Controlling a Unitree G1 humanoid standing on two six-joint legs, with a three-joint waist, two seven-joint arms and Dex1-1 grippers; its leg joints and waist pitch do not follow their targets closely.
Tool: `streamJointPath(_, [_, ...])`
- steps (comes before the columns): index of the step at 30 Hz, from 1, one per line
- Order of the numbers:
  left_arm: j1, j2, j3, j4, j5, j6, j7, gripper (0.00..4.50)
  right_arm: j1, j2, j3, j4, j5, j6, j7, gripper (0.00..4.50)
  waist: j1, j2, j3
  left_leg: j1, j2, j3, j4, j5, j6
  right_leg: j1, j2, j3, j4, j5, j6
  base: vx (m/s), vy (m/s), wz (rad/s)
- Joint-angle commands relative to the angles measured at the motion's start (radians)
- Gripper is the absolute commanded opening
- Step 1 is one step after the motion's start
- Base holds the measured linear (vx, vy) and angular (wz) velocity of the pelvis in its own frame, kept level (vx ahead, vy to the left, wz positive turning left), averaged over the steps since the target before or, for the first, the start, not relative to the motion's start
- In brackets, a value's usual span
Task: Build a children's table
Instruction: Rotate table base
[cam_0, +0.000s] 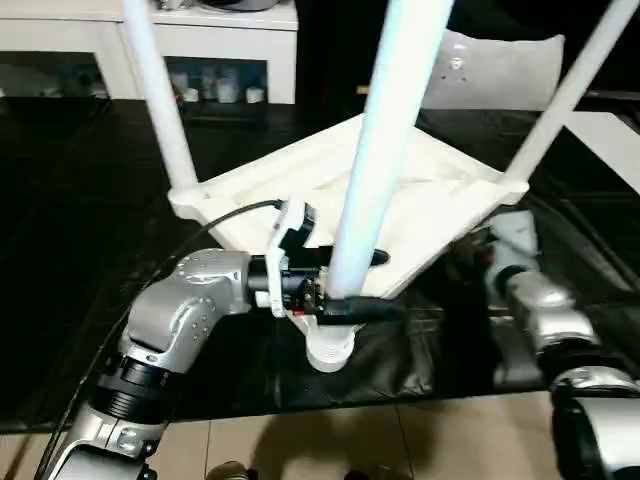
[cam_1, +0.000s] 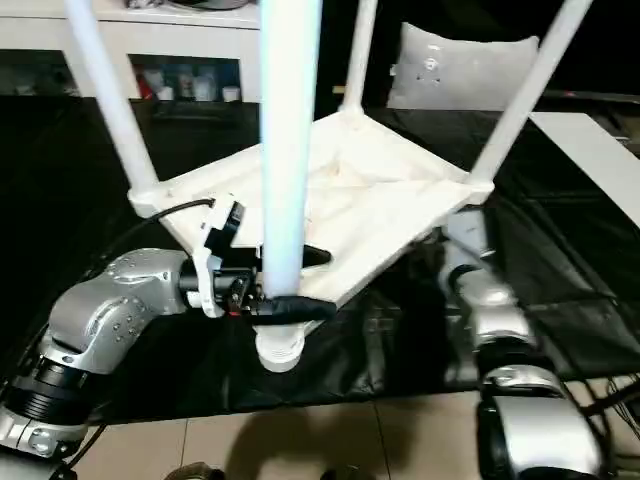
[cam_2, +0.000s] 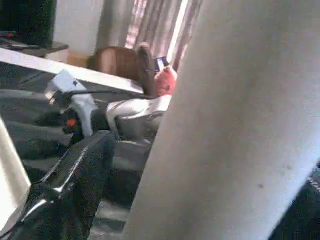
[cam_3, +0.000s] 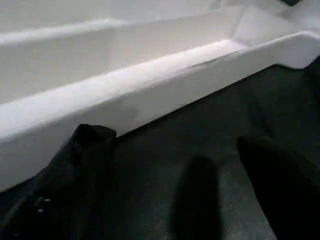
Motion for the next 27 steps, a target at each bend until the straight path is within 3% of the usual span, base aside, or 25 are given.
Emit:
streamJointPath(1, [0.001, -0.006, -0.015, -0.036, -0.003, 0.013, -0.003, 4.46, -0.030, 0.021, 0.008, -0.001, 0.001, -0.019, 0.038, 4.50, 0.007, 0.000, -0.077, 0.005, 0.053, -0.019, -0.063, -0.191, 0.018, 0.060, -0.073, 0.063, -0.079, -0.266, -0.188, 0.000, 0.000, 0.00])
streamJointPath(10, [0.000, -0.053, -0.054, -0.076, -0.036, 0.037, 0.010, 4.46, -0.035, 0.119, 0.054, -0.057, 0.018, -0.087, 0.213, 4.50, -0.009, -0.001, -0.075, 0.000, 0.057, -0.023, -0.063, -0.220, 0.018, 0.059, -0.076, 0.065, -0.084, -0.331, -0.185, 0.000, 0.000, 0.00])
streamJointPath(16, [-0.027, -0.117, -0.074, -0.051, -0.027, 0.029, 0.037, 4.46, -0.038, 0.164, 0.086, -0.058, 0.000, -0.101, 0.275, 4.50, -0.005, 0.000, -0.079, 0.003, 0.060, -0.021, -0.062, -0.181, 0.034, 0.059, -0.076, 0.068, -0.077, -0.254, -0.212, 0.000, 0.000, 0.00])
streamJointPath(21, [-0.064, -0.190, -0.064, 0.019, 0.033, -0.033, 0.125, 4.46, -0.044, 0.183, 0.089, -0.041, -0.019, -0.112, 0.266, 4.50, -0.001, -0.001, -0.080, 0.003, 0.060, -0.020, -0.063, -0.172, 0.043, 0.059, -0.073, 0.068, -0.076, -0.228, -0.220, 0.000, 0.000, 0.00])
streamJointPath(25, [-0.109, -0.222, -0.035, 0.117, 0.128, -0.100, 0.245, 4.46, -0.046, 0.170, 0.091, -0.023, -0.037, -0.108, 0.210, 4.50, 0.004, -0.004, -0.079, 0.003, 0.058, -0.021, -0.062, -0.186, 0.038, 0.060, -0.076, 0.067, -0.084, -0.285, -0.186, 0.000, 0.000, 0.00])
streamJointPath(27, [-0.139, -0.209, -0.018, 0.200, 0.196, -0.147, 0.327, 4.46, -0.047, 0.142, 0.064, -0.002, -0.040, -0.088, 0.136, 4.50, 0.006, -0.003, -0.081, 0.007, 0.057, -0.021, -0.062, -0.175, 0.036, 0.057, -0.073, 0.067, -0.083, -0.279, -0.176, 0.000, 0.000, 0.00])
